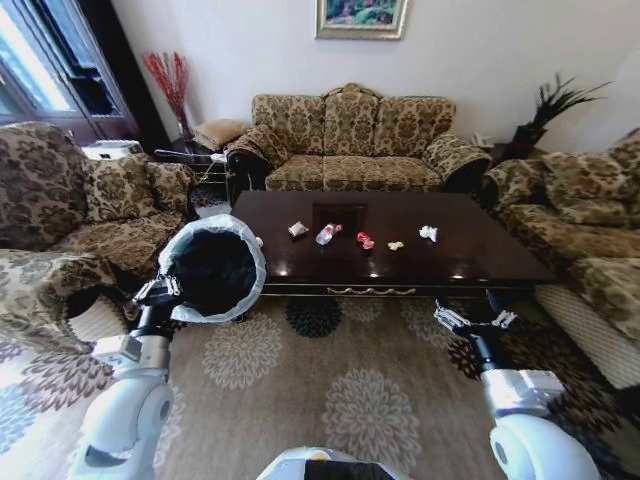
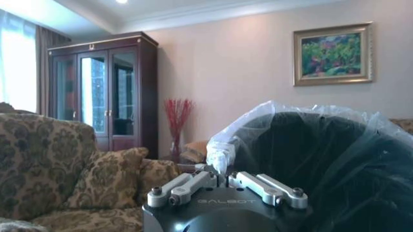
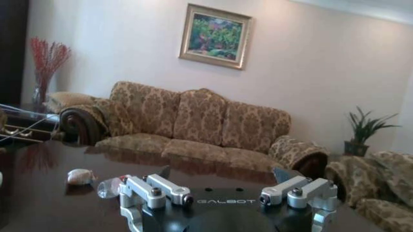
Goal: Move to the front of the table and place the trash on the table into the trash bin.
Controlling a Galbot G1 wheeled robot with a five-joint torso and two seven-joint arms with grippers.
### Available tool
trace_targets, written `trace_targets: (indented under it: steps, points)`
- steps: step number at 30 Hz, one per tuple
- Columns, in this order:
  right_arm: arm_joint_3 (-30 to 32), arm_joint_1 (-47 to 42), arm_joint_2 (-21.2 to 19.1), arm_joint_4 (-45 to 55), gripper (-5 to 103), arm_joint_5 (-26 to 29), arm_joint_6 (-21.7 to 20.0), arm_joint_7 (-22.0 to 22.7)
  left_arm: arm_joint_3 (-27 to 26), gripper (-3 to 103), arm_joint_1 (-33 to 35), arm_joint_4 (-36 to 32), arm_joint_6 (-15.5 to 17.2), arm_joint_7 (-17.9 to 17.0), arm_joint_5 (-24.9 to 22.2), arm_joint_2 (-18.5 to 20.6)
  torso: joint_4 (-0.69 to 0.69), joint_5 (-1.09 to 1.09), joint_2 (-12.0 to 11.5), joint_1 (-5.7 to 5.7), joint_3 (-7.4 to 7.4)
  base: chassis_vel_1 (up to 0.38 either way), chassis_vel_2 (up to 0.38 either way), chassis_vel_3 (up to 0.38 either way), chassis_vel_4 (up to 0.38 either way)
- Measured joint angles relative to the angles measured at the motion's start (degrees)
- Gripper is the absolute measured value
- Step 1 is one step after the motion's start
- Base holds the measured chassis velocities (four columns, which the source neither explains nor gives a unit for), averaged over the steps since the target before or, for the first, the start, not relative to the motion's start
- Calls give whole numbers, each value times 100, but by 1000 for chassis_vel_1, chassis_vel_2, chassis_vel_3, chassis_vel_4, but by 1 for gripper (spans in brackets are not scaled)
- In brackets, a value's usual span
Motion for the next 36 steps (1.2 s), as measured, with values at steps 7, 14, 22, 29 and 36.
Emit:
trace_targets:
  steps: [7,14,22,29,36]
  points:
    - [-23,-37,-3,-47,100,-9,-4,-9,0,4,86,-10,-40,-10,72,-62,-1,0,0,-6,-3,2,115,115,14]
    - [-49,-34,-17,-90,100,-11,6,-10,25,4,151,-10,-91,-9,173,-85,0,1,3,-10,-5,123,59,65,127]
    - [-86,49,-12,-148,100,-154,66,-275,74,4,195,-24,-222,63,276,-77,3,0,2,-6,-3,95,109,116,100]
    - [-142,57,52,-205,100,-205,113,-357,83,4,250,-53,-240,85,308,-119,-3,1,3,-8,-4,4,8,11,2]
    - [-142,50,74,-250,100,-208,140,-356,98,4,264,-59,-240,53,317,-156,0,1,3,-8,-4,-100,91,106,-85]
